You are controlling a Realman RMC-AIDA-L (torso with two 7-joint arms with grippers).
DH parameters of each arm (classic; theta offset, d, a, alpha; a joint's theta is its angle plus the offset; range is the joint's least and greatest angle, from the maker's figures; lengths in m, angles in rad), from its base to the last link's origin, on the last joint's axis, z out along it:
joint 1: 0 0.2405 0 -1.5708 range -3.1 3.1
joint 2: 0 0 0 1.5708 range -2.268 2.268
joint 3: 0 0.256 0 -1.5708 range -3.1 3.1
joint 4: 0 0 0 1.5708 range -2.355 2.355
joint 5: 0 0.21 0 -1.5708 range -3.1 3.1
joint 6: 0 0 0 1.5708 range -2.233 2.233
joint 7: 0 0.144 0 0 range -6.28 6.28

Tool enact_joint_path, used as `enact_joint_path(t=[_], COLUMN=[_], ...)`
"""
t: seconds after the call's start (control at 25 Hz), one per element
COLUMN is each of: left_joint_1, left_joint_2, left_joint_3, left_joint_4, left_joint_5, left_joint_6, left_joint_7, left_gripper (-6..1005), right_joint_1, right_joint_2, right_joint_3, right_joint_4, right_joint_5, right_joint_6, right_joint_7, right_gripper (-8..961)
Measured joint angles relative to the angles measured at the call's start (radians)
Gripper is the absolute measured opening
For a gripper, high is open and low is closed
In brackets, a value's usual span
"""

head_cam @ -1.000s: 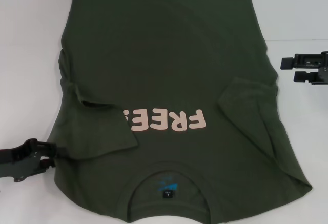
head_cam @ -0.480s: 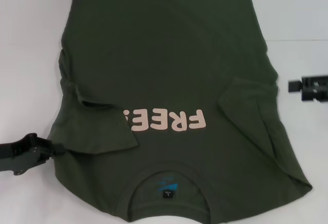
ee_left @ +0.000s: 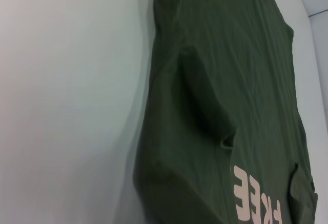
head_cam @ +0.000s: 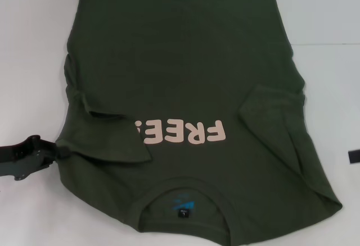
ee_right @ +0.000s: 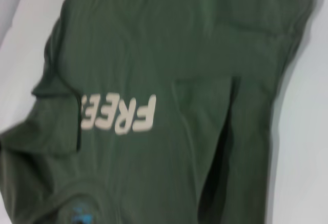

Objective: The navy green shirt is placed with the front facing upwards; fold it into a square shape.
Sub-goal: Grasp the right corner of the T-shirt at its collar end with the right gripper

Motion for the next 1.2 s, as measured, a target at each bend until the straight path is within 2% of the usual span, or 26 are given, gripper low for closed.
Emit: enact_joint_path(t=[0.52,0.76,1.2], left_joint_1=[-0.005,0.000,0.001], left_joint_2=[0.000,0.000,0.000], left_joint_3=[0.000,0.000,0.000], left_joint_4=[-0.002,-0.002,-0.002], left_joint_5=[0.000,0.000,0.000], left_joint_6=[-0.006,-0.006,-0.006], left_joint_7=[0.001,0.001,0.001], left_gripper=[44,44,44], right_joint_1=[0.019,0.032,0.034], right_joint_2=[0.074,0.093,0.102], right_joint_3=[-0.029,-0.047,-0.064], right_joint_4=[0.002,0.002,0.011], right_joint_5=[-0.113,-0.150,-0.160], right_joint_6=[0.009,0.012,0.024], right_joint_7=[-0.030,-0.030,-0.017], right_gripper=[763,752,733])
